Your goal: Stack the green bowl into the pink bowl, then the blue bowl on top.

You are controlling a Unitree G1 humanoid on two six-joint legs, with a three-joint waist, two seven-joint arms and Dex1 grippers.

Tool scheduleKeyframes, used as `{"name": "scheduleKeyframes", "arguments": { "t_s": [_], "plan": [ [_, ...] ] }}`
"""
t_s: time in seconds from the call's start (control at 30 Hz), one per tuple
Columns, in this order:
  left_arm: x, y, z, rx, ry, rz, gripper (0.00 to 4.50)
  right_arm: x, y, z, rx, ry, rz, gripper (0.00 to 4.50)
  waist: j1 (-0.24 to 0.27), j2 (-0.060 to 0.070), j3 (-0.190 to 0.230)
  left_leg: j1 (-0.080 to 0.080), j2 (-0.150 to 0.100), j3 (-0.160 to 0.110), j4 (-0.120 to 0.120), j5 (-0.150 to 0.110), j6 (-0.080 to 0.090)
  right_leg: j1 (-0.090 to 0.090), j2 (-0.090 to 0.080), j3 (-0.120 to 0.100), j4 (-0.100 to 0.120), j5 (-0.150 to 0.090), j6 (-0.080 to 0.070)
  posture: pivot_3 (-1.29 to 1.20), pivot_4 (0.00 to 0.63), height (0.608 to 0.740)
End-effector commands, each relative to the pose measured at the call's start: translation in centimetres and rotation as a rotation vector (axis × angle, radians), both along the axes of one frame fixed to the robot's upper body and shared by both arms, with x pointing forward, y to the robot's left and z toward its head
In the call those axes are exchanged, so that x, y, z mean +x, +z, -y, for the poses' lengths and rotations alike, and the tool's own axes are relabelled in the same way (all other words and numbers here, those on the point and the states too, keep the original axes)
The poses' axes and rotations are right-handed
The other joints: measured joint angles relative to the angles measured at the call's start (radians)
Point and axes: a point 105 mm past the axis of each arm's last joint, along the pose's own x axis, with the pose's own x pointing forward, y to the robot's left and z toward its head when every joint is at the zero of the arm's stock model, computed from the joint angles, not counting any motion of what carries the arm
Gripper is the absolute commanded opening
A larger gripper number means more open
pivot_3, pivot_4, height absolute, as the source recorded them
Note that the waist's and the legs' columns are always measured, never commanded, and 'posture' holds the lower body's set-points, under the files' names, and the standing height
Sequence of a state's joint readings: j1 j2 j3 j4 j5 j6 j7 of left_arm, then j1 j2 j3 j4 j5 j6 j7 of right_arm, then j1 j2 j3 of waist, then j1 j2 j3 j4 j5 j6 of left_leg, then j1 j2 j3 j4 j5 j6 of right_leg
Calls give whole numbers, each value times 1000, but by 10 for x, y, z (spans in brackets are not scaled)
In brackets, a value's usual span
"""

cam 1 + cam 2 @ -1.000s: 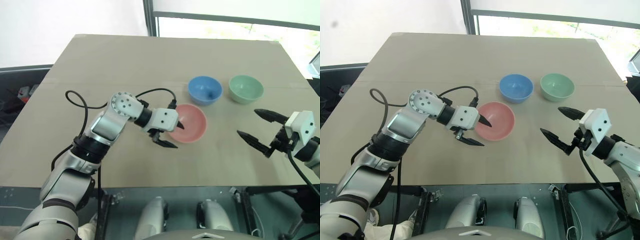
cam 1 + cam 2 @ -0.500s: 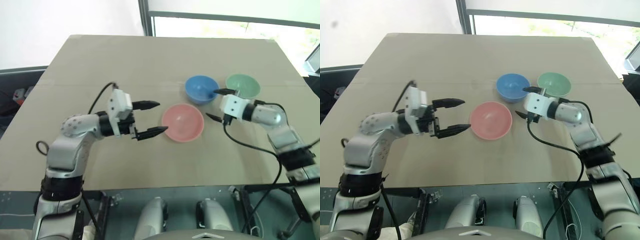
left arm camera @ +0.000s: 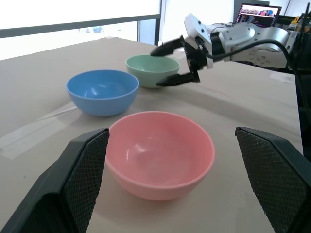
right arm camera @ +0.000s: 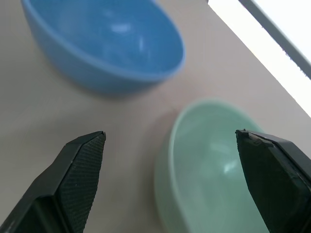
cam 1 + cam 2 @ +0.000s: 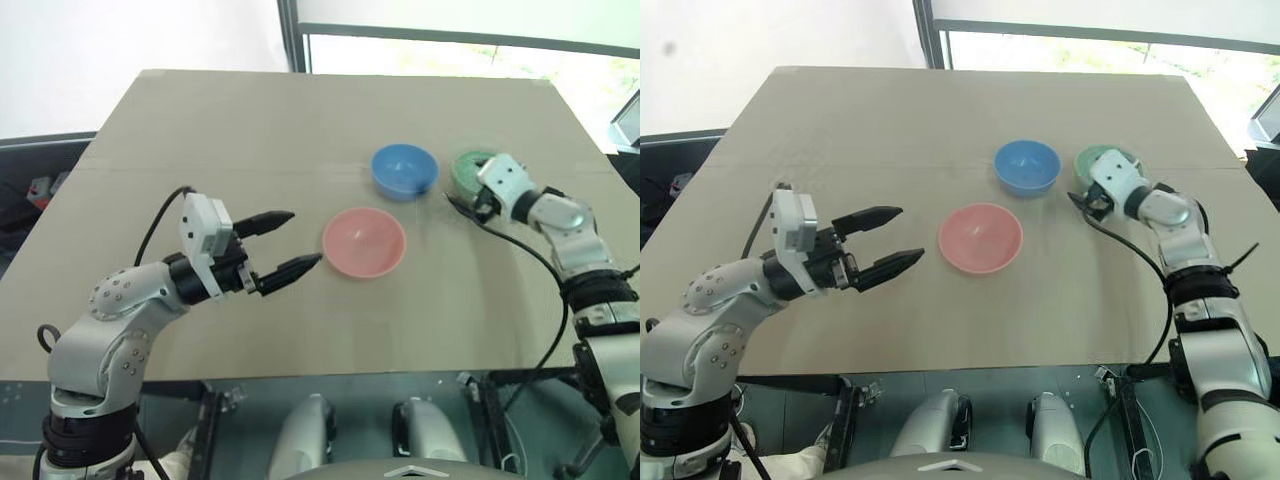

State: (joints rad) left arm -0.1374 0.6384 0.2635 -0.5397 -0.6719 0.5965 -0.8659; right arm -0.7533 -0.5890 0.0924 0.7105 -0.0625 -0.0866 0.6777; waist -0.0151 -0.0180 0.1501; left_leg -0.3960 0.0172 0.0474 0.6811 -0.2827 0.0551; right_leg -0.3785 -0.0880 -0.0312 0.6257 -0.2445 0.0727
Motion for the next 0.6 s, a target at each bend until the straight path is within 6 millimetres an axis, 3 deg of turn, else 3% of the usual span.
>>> {"name": "scheduleKeyframes", "arguments": {
  "t_s": [0.03, 0.1, 0.2, 0.27, 0.4, 0.5, 0.6],
  "plan": [
    [-3, 13, 7, 2, -34, 57, 4458, 7, 11, 13, 75, -68, -9, 4251, -3, 0, 0, 0, 0, 1, 0, 0, 0, 0, 0, 1, 0, 0, 0, 0, 150, 740],
    [-1, 15, 7, 0, -40, 61, 4500, 10, 9, 14, 77, -78, -26, 3743, -2, 0, 0, 1, 0, 1, 0, 0, -1, 0, 1, 1, 1, 0, 0, 0, 150, 740],
    [1, 17, 4, 4, -40, 65, 4500, 15, 12, 14, 68, -81, -16, 2253, -2, 0, 0, 1, 1, 1, -2, 0, -1, -1, 1, 1, 0, 0, 0, 0, 150, 740],
    [1, 18, 2, 6, -38, 65, 4500, 16, 17, 12, 65, -65, -8, 1763, -2, 0, 0, 1, 0, 1, -3, 0, -1, -1, 1, 1, 0, 0, 0, 0, 150, 740],
    [1, 16, 0, 11, -32, 63, 4500, 17, 21, 10, 40, -42, 13, 136, 2, 0, 0, 0, 0, 0, -6, 1, -1, -1, 1, 0, -1, 0, 0, 0, 150, 740],
    [-1, 12, -1, 15, -28, 57, 4500, 11, 32, 2, 40, 32, 46, 136, 0, 1, 0, -1, 0, 0, -7, 0, -1, -1, 1, 0, -1, 0, 0, 0, 150, 740],
    [-7, 9, -6, 4, -43, 45, 4500, -13, 50, -25, 117, 238, 63, 136, 0, 1, 1, -1, 0, 0, -7, 1, -1, -1, 1, 0, -1, 0, 0, 0, 150, 740]
  ]
}}
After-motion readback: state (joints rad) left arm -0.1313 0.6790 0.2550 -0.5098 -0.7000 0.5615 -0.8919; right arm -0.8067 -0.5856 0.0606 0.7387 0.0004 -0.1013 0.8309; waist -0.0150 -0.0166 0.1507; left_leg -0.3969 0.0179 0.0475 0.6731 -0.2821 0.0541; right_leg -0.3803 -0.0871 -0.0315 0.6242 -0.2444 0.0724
